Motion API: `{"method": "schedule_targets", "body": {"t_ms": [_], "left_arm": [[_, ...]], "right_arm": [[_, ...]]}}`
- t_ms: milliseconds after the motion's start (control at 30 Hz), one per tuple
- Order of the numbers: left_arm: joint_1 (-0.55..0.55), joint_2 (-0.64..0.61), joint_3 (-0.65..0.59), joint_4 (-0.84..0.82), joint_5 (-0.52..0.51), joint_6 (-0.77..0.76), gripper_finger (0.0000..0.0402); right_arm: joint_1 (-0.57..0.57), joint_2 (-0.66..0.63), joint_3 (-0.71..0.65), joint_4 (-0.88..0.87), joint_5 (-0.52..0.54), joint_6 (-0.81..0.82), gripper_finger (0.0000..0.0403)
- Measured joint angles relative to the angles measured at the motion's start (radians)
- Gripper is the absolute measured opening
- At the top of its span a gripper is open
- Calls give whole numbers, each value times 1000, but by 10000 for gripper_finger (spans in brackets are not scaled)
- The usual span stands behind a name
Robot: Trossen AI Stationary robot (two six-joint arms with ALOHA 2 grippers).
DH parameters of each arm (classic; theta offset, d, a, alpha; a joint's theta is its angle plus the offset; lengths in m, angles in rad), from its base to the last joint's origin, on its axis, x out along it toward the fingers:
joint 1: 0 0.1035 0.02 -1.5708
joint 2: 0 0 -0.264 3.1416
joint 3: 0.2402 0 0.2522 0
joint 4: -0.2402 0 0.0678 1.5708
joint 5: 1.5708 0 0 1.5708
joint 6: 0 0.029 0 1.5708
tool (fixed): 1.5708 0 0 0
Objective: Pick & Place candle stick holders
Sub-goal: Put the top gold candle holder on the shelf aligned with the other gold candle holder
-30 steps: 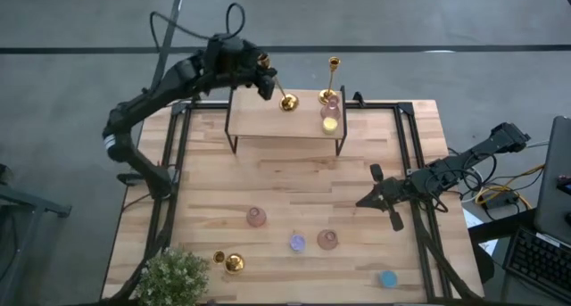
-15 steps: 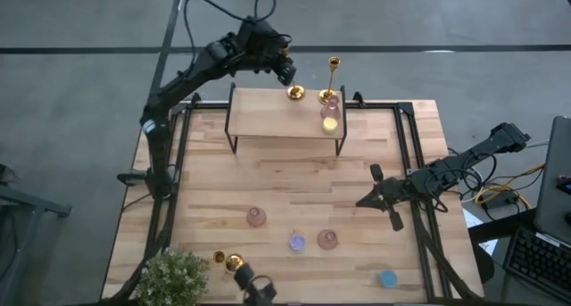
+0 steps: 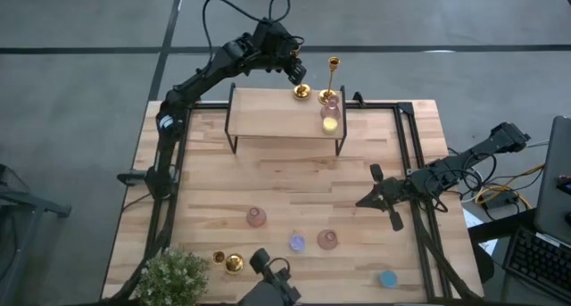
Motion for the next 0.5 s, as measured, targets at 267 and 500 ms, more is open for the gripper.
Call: {"method": "schedule_targets", "body": {"t_ms": [267,500], "left_arm": [[5,11,0,-2,2,0,26],[5,11,-1,3,23,-3,26]], "right_arm": [[0,0,0,0,0,0,8],[0,0,0,0,0,0,8]]}}
